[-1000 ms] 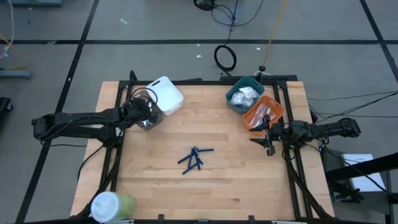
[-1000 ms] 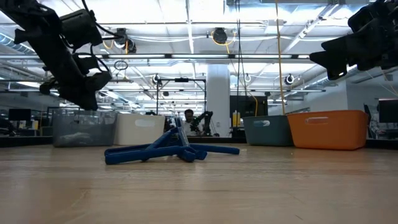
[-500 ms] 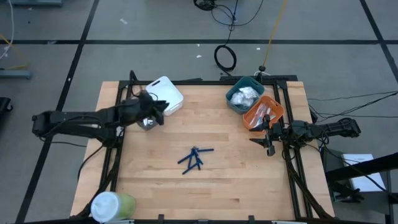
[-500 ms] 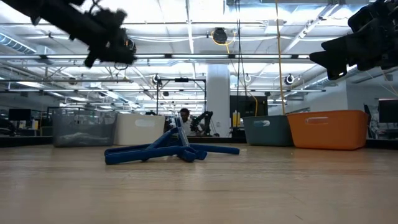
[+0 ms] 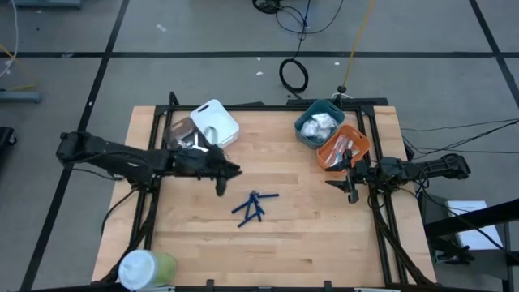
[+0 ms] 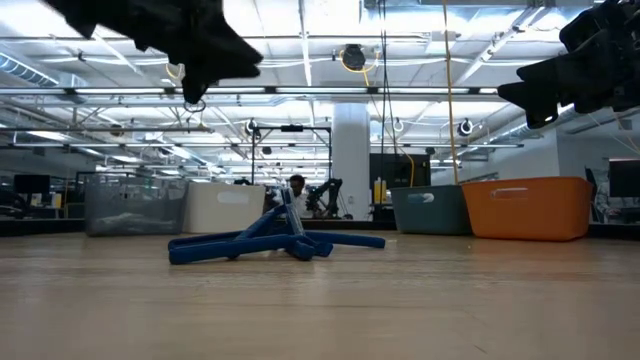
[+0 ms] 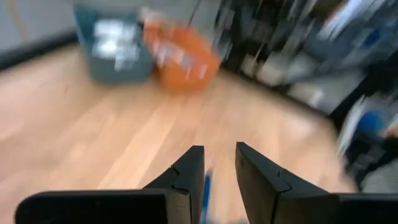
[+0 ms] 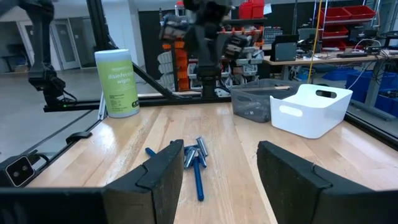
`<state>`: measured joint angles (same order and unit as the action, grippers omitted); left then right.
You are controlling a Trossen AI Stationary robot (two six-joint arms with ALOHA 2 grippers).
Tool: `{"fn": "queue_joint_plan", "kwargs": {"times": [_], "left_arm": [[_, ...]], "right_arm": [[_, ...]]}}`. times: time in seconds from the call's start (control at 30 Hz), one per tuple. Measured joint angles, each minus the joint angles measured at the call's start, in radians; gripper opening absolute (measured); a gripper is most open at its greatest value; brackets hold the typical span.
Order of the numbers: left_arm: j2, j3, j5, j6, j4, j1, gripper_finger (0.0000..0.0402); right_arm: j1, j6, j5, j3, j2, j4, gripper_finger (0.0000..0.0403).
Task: Pick & Place Travel size toiletries
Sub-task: Put the blue razor into the white bin
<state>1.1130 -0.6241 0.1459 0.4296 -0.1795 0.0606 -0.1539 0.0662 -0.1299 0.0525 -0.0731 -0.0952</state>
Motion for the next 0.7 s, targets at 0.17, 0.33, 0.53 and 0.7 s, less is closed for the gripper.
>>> {"fn": "queue_joint_plan", "kwargs": {"times": [0.17,0.33,0.53,0.7], "left_arm": [[0.194,-0.274,0.152,-0.008,0.513,0.109,0.0088],[0.396,-0.433,0.112,-0.086,0.706,0.169,0.0088],[0.532,-0.470,-0.041,-0.055,0.698,0.158,0.0088],[0.584,-0.470,-0.050,0.086,0.703,0.113,0.0091]], "right_arm": [[0.000,0.000,0.000,0.000,0.000,0.000,0.0192],[0.000,0.000,0.000,0.000,0.000,0.000,0.0192],[0.000,0.000,0.000,0.000,0.000,0.000,0.0192],[0.000,0.000,0.000,0.000,0.000,0.000,0.0192]]}}
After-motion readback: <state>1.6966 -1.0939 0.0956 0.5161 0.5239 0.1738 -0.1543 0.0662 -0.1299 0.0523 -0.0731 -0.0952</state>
